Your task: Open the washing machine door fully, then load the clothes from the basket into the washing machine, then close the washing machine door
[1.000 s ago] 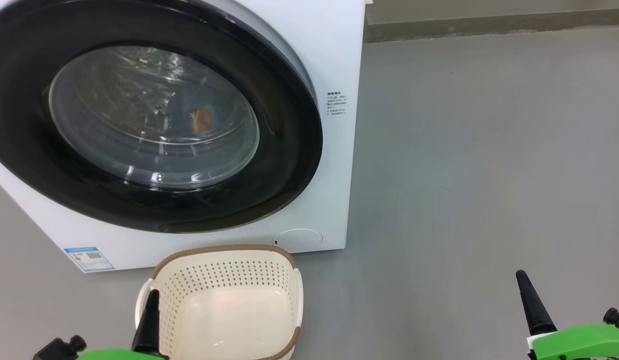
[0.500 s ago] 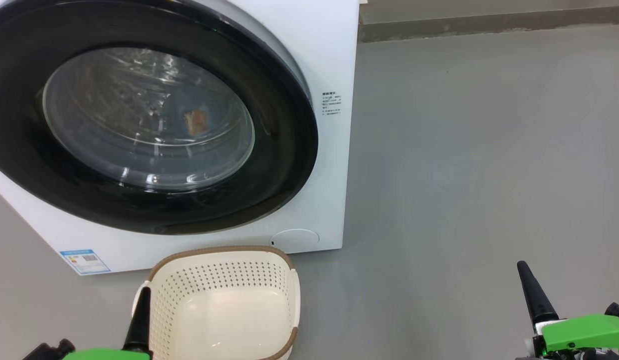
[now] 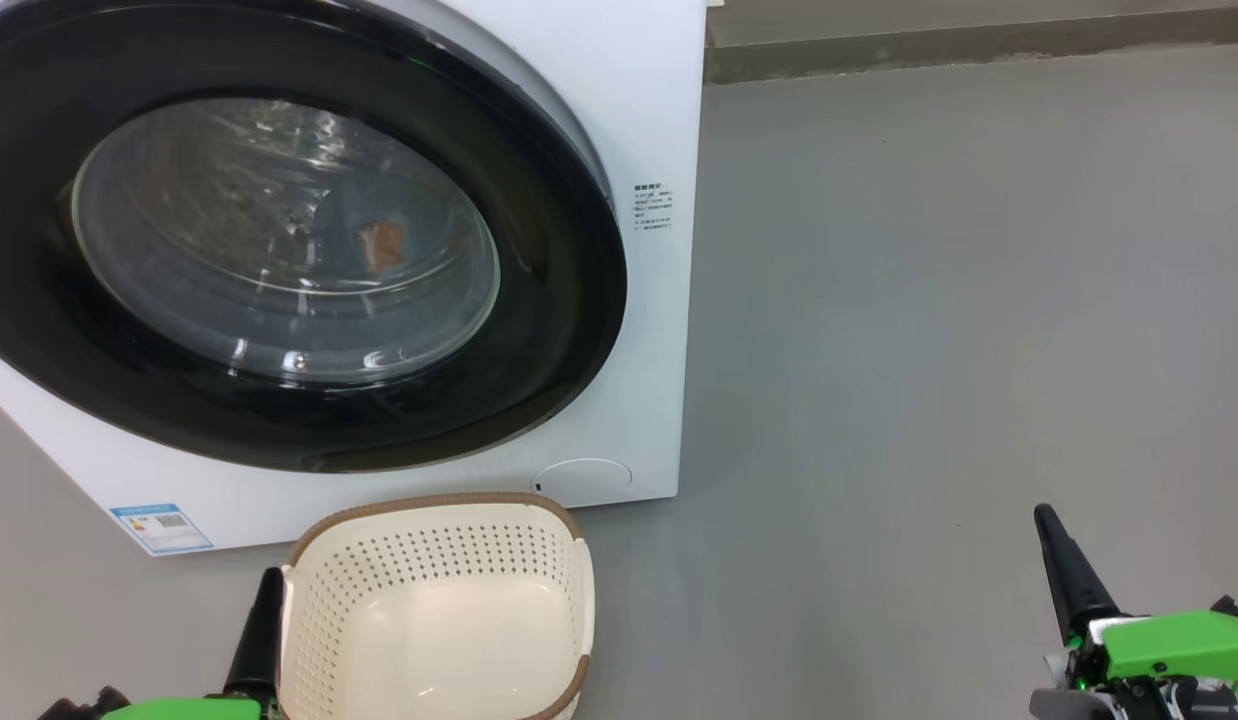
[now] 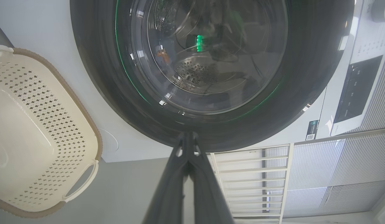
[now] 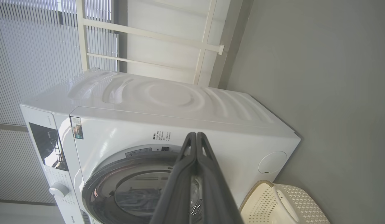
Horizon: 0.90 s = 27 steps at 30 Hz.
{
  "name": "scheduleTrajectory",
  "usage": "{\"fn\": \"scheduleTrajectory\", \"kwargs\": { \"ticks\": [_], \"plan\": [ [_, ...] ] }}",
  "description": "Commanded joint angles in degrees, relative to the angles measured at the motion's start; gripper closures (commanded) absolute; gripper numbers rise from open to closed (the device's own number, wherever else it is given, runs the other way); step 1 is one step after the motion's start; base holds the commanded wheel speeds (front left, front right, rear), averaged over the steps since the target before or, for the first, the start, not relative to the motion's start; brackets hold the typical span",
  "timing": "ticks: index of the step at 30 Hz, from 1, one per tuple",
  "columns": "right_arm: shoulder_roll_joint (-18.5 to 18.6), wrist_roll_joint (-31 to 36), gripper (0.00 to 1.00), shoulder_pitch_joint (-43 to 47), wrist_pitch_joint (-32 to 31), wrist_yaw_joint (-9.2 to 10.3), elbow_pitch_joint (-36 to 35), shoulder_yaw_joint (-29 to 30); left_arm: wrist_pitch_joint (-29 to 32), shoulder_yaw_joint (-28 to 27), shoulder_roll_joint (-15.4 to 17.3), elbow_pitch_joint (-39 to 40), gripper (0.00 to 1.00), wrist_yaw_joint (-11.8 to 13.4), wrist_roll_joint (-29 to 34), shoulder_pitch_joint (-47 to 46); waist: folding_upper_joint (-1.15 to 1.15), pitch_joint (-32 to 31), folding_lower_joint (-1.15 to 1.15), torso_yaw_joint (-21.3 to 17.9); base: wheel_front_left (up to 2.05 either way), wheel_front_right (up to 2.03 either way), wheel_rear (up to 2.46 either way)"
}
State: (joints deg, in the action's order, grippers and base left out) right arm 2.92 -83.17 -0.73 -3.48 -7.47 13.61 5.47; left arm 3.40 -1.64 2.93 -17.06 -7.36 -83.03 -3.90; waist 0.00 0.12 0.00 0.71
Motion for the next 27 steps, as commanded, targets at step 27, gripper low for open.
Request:
{"fn": "scheduleTrajectory", "kwargs": {
  "ticks": [27],
  "plan": [
    [1.06,-10.25,1.00,-5.31,-1.80,-0.02,0.33,-0.46,2.85,-4.58,0.20,3.03,1.00,-0.13,-9.38,-2.25,0.00,0.05,0.00,-0.71,0.00,0.00,0.00]
  ]
}}
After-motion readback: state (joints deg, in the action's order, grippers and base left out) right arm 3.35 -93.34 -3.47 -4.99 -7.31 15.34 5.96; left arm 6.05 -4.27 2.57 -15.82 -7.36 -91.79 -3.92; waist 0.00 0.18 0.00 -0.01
